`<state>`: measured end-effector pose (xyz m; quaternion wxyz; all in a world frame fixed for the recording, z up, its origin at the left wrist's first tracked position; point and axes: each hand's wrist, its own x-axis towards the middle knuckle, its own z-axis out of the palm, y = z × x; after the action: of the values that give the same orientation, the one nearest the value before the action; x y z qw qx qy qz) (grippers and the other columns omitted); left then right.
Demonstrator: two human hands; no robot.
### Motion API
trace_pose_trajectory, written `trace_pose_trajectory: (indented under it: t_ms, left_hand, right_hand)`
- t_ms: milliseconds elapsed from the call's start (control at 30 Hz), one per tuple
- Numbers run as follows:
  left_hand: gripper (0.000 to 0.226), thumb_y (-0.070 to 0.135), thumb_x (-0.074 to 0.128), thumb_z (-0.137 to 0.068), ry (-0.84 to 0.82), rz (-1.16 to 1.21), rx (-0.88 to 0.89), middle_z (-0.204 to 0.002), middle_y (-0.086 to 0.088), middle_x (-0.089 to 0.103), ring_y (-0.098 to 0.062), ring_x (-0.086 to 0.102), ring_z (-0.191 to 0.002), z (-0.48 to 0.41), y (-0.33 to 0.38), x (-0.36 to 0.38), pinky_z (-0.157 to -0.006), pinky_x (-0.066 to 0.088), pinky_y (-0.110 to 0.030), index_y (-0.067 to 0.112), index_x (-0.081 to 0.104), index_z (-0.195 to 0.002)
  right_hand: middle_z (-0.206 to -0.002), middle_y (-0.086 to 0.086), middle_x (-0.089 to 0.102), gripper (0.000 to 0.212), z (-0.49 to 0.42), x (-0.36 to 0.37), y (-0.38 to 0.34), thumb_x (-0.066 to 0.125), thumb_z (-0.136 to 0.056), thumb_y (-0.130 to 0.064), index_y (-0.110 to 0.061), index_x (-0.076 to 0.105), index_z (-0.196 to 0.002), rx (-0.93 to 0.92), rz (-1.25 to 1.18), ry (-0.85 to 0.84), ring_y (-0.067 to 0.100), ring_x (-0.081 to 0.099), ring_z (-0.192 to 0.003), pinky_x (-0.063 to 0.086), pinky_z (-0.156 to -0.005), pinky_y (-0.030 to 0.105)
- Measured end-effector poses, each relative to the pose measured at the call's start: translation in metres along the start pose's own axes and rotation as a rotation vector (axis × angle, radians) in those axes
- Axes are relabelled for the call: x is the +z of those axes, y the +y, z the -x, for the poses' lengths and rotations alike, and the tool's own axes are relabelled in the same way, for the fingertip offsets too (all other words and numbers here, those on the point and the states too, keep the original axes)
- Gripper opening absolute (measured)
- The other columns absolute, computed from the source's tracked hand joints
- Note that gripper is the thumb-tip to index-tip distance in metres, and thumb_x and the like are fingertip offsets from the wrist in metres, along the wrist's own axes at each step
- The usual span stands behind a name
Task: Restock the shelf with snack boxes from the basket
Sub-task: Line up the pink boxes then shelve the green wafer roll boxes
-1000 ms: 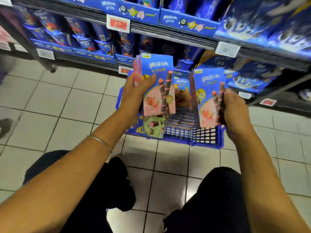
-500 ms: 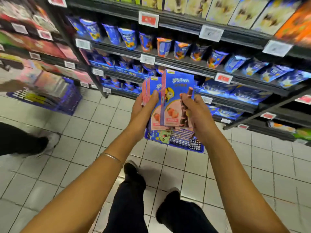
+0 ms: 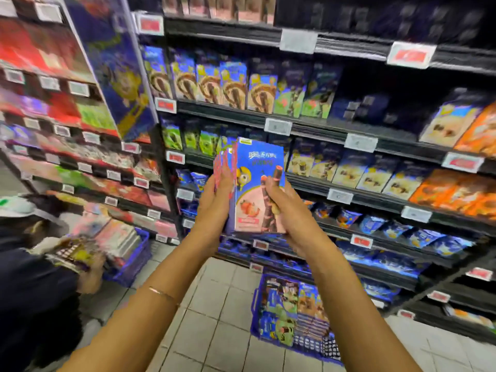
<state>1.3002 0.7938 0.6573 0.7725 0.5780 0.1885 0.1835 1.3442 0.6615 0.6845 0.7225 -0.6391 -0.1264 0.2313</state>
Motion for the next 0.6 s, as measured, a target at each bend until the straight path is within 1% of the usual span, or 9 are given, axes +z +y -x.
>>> trace_pose_trajectory:
  t_ms: [67,100,167,233,267,300,400,467,600]
  left_hand:
    - [0.072,0.061,0.053,-0.097,-0.035,0.057,0.031,-0.138,-0.016,0.071,-0.038,0.069,-0.127,-0.014,0.026,-0.009,-0.112,0.051,-0.061,0.012,0.059,-0.149]
    - [0.076,0.062,0.054,-0.093,-0.045,0.071,0.052,-0.137,-0.017,0.071,-0.039,0.069,-0.127,-0.021,0.041,-0.011,-0.112,0.051,-0.061,0.011,0.059,-0.148]
    - [0.078,0.064,0.054,-0.090,-0.073,0.086,0.095,-0.136,-0.015,0.072,-0.038,0.070,-0.126,-0.039,0.066,-0.014,-0.111,0.052,-0.061,0.012,0.061,-0.147]
    - [0.076,0.064,0.054,-0.091,-0.132,0.114,0.142,-0.137,-0.014,0.072,-0.037,0.070,-0.126,-0.060,0.087,-0.014,-0.112,0.051,-0.062,0.012,0.061,-0.147]
    - [0.075,0.063,0.055,-0.093,-0.161,0.140,0.149,-0.139,-0.014,0.071,-0.038,0.069,-0.128,-0.070,0.096,-0.013,-0.113,0.049,-0.063,0.012,0.061,-0.147]
    - [0.075,0.063,0.056,-0.095,-0.189,0.168,0.147,-0.142,-0.016,0.069,-0.040,0.066,-0.131,-0.081,0.104,-0.011,-0.115,0.047,-0.065,0.011,0.060,-0.149]
    - [0.075,0.061,0.055,-0.098,-0.267,0.233,0.155,-0.149,-0.022,0.062,-0.046,0.058,-0.139,-0.115,0.127,-0.006,-0.120,0.037,-0.069,0.009,0.057,-0.152]
    - [0.070,0.058,0.052,-0.099,-0.241,0.216,0.208,-0.147,-0.021,0.064,-0.045,0.060,-0.137,-0.140,0.141,-0.003,-0.119,0.039,-0.069,0.009,0.059,-0.150]
    - [0.078,0.065,0.051,-0.097,-0.180,0.148,0.289,-0.147,-0.019,0.065,-0.044,0.062,-0.135,-0.185,0.170,0.000,-0.117,0.043,-0.067,0.009,0.057,-0.150]
  right_hand:
    - [-0.104,0.025,0.069,0.072,-0.015,0.018,-0.018,0.069,-0.072,-0.067,-0.024,0.057,-0.129,-0.040,0.020,-0.019,0.029,0.065,-0.091,0.051,-0.092,0.070]
    - [-0.095,0.017,0.071,0.070,-0.023,0.024,-0.026,0.068,-0.073,-0.069,-0.025,0.058,-0.126,-0.071,0.042,-0.022,0.026,0.065,-0.085,0.056,-0.091,0.062]
    - [-0.070,-0.012,0.064,0.050,-0.040,0.033,-0.046,0.064,-0.079,-0.070,-0.029,0.059,-0.107,-0.163,0.102,-0.027,0.010,0.060,-0.068,0.057,-0.076,0.043]
    - [-0.063,-0.019,0.056,0.033,-0.056,0.041,-0.066,0.059,-0.089,-0.063,-0.030,0.057,-0.093,-0.233,0.124,-0.028,0.003,0.057,-0.057,0.052,-0.059,0.029]
    - [-0.062,-0.018,0.055,0.032,-0.064,0.044,-0.077,0.058,-0.093,-0.060,-0.029,0.057,-0.090,-0.264,0.137,-0.025,0.003,0.056,-0.055,0.051,-0.055,0.024]
    - [-0.062,-0.018,0.055,0.033,-0.073,0.046,-0.086,0.057,-0.093,-0.060,-0.027,0.058,-0.091,-0.295,0.148,-0.023,0.004,0.057,-0.055,0.052,-0.055,0.024]
    - [-0.070,-0.016,0.057,0.052,-0.104,0.053,-0.113,0.059,-0.082,-0.070,-0.020,0.063,-0.097,-0.352,0.165,0.029,0.007,0.059,-0.065,0.052,-0.069,0.035]
    - [-0.068,-0.012,0.058,0.056,-0.127,0.056,-0.127,0.060,-0.081,-0.068,-0.014,0.065,-0.093,-0.402,0.153,0.043,0.010,0.060,-0.066,0.051,-0.073,0.038]
    - [-0.062,-0.012,0.058,0.044,-0.173,0.069,-0.151,0.060,-0.088,-0.061,-0.017,0.063,-0.084,-0.503,0.125,0.027,0.011,0.060,-0.055,0.050,-0.059,0.033]
